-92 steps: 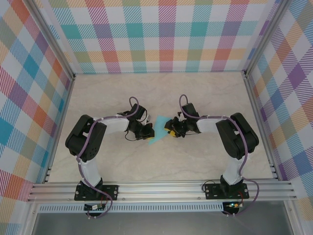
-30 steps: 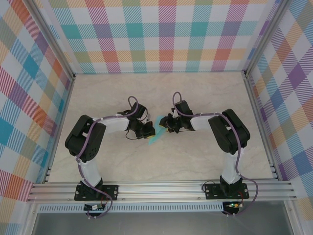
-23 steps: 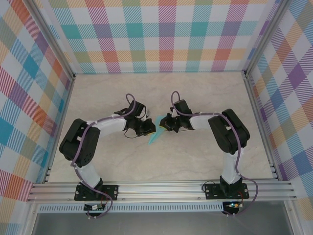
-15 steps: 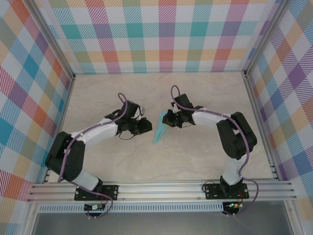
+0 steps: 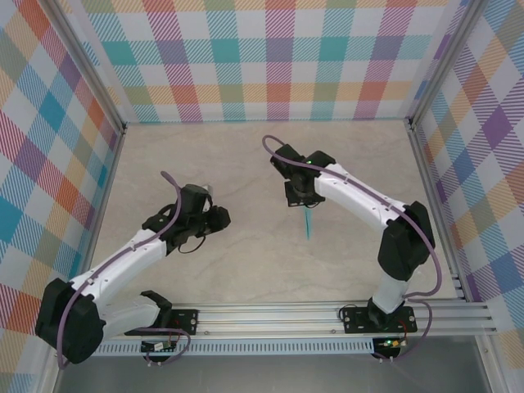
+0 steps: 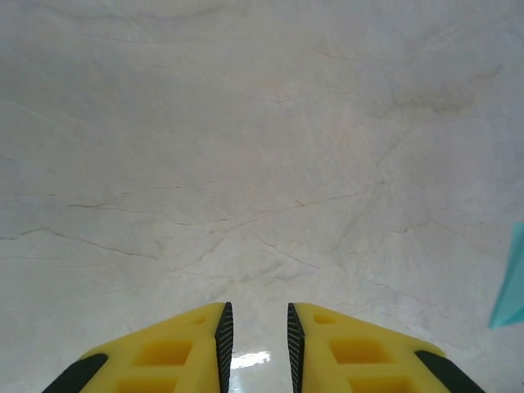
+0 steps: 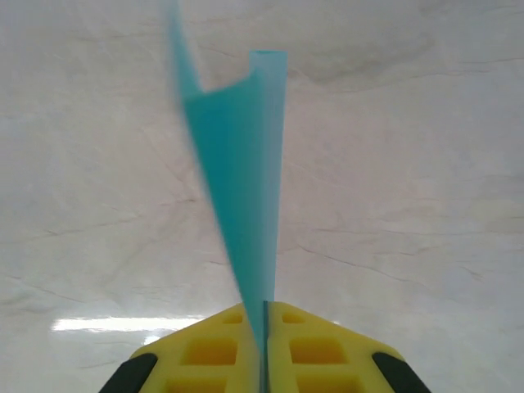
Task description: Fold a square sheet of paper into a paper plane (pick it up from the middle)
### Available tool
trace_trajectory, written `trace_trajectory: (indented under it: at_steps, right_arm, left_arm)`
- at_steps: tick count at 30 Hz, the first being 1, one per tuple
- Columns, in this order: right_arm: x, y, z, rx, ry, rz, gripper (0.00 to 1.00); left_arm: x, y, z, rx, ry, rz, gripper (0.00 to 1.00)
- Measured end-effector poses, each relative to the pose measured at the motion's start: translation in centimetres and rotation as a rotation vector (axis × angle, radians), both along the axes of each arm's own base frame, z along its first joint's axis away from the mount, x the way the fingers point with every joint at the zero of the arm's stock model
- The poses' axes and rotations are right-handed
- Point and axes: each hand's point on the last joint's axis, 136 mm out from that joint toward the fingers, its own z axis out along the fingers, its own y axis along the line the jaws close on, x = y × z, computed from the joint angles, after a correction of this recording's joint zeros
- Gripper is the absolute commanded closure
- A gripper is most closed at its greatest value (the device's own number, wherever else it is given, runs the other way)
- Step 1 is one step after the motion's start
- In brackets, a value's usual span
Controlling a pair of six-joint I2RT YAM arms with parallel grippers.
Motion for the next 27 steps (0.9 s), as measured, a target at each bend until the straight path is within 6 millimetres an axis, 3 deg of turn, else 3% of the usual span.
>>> trace_trajectory:
  at_steps: [7,15,20,24,27]
  right_arm:
    - [-1.7,0.5,-4.2,-0.256,0.133,0.012,0.9]
    - [-2.7,6.3,-10.0,-0.284,0.258,0.059,0.83]
    - [-3.8,9.8,-11.4,-0.184,0.314,0.072,0.69]
    - [-4.1,11.7,-11.5,-0.07,0.338,0.085,0.49]
    - [-4.8,12.6,-10.9,0.06,0.353,0.104,0.42]
  left_arm:
    - [0.0,1.7,0.8,0.018,-0.039,0.083,0.72]
    - [-0.7,2.5,0.2,0.023,-0.024,0.118,0.69]
    - [-0.9,2.4,-0.3,0.022,-0.002,0.112,0.68]
    - [-1.1,1.7,-1.9,0.027,0.066,0.086,0.68]
    - [-1.4,1.3,-2.9,0.026,0.105,0.068,0.68]
